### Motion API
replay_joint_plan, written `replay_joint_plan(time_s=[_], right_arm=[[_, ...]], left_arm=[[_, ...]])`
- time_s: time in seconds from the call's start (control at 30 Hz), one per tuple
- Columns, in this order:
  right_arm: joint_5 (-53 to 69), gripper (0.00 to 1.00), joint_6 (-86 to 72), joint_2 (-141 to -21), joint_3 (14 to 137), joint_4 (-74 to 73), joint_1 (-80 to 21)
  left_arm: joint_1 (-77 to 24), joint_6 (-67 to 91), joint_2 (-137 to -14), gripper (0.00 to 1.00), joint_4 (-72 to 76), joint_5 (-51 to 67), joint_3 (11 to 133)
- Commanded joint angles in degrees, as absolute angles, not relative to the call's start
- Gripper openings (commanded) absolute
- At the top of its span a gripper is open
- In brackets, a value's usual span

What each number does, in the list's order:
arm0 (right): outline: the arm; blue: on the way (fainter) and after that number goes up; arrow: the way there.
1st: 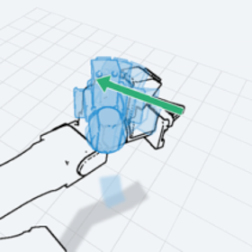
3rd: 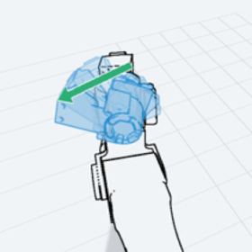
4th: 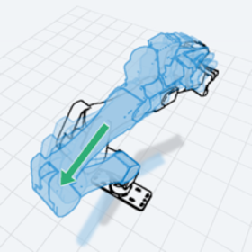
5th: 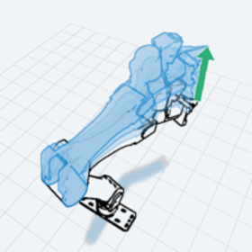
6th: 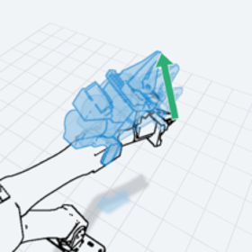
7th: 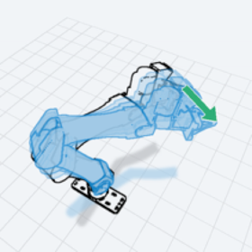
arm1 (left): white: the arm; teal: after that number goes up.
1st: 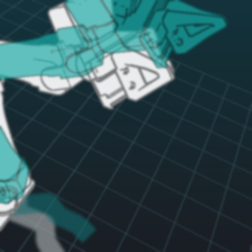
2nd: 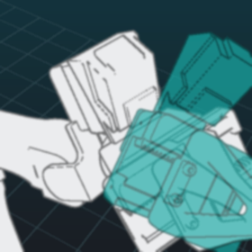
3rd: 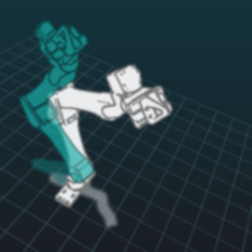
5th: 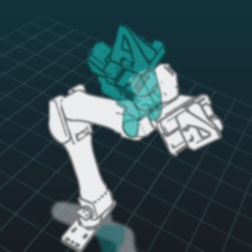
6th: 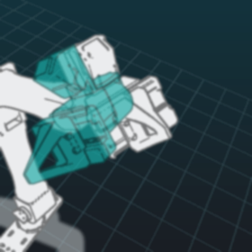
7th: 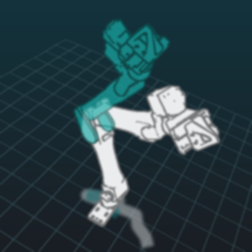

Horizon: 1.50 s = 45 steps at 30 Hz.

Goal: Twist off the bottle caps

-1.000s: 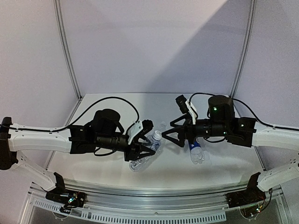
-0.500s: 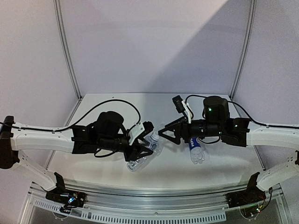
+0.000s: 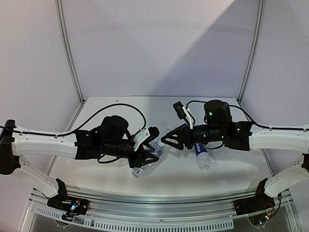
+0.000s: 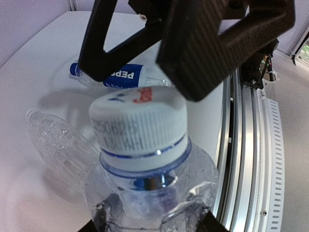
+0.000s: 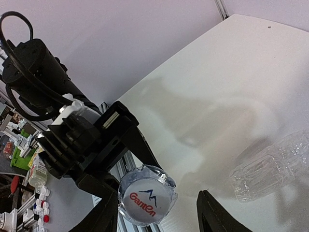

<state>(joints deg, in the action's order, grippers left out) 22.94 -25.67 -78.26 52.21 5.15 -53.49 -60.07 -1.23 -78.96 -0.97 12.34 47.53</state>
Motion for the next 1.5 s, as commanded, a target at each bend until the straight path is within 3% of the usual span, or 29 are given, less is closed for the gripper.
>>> replay_joint_plan(time_s=[0.0,0.23,0.57,0.7,0.87,0.97,1.03,1.1,1.3,1.47], right_arm=[[25.0,0.57,-25.8,-79.7,54.0,5.0,-53.3],[27.2,0.57,-25.8,-81.3,54.8,4.3,-53.4],[28.2,0.16,-23.5,-81.2,55.1,3.3,-53.4],[27.7,0.07,-14.1,-78.8,53.1,2.6,-53.4],[32.4,0.13,-2.8,-69.0,43.5,12.4,-53.4],[37.2,0.20,-0.8,-62.6,39.8,16.6,-53.4],[38.8,0.23,-0.4,-59.8,39.0,16.9,-53.4],[38.2,0.26,1.6,-57.9,39.2,15.7,-53.4],[36.9,0.27,1.9,-60.5,42.1,11.1,-53.4],[37.6,0.51,2.2,-62.3,43.5,8.2,-54.2]], left_arm=[[-60.6,-1.0,-80.0,0.20,-1.0,13.5,48.9],[-60.6,-1.0,-80.0,0.21,-1.0,13.6,49.0],[-60.7,-1.8,-79.8,0.20,-1.0,15.0,48.8],[-60.7,-5.0,-78.4,0.20,3.8,29.6,46.3],[-60.4,-3.7,-77.7,0.19,10.9,51.8,43.7],[-60.2,-2.5,-78.4,0.15,12.7,58.9,43.4],[-60.1,-1.5,-79.7,0.06,14.0,62.6,43.6],[-60.1,-0.4,-81.5,0.00,14.4,64.9,44.4],[-60.2,-0.3,-83.1,0.00,13.2,64.7,45.7],[-60.2,-0.4,-79.8,0.00,11.3,62.0,45.2]])
